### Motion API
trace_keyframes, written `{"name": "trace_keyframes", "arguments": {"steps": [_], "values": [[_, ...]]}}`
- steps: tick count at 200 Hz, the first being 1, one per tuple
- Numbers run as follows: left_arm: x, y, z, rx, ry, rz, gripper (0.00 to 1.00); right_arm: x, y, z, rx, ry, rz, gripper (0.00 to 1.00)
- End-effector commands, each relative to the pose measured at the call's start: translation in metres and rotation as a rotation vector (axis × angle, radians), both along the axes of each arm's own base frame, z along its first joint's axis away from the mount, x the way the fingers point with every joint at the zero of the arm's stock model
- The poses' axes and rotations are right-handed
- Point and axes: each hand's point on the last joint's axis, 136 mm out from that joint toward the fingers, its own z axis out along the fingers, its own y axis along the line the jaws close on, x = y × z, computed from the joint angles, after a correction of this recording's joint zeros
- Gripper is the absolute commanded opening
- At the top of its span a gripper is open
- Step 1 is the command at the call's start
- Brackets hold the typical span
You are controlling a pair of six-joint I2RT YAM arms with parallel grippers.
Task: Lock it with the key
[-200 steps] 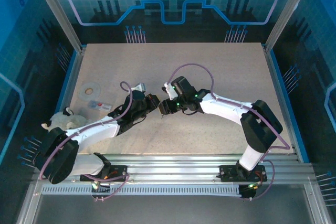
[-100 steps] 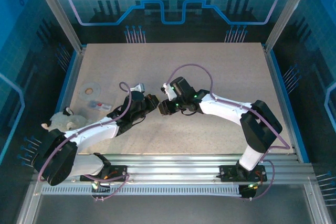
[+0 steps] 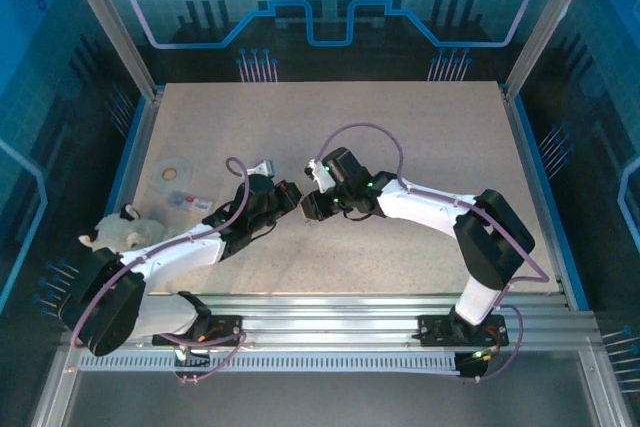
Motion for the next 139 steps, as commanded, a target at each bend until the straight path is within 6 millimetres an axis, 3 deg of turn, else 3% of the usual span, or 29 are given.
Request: {"name": "trace_keyframes", "arguments": {"steps": [1,71,139], "values": [[0.000,-0.003,0.022,-0.038,-0.055,-0.004,0.00,-0.002,0.002,-0.011,-0.021,0.015,0.003,0.14],[-0.002,-0.001,0.027,-0.040,-0.070,-0.005,0.00,-0.001,-0.003,-0.002,0.004,-0.011,0.000,0.00],[-0.005,0.001,0.025,-0.034,-0.070,-0.008,0.00,-0.007,-0.010,0.021,0.082,-0.035,0.026,0.00]]}}
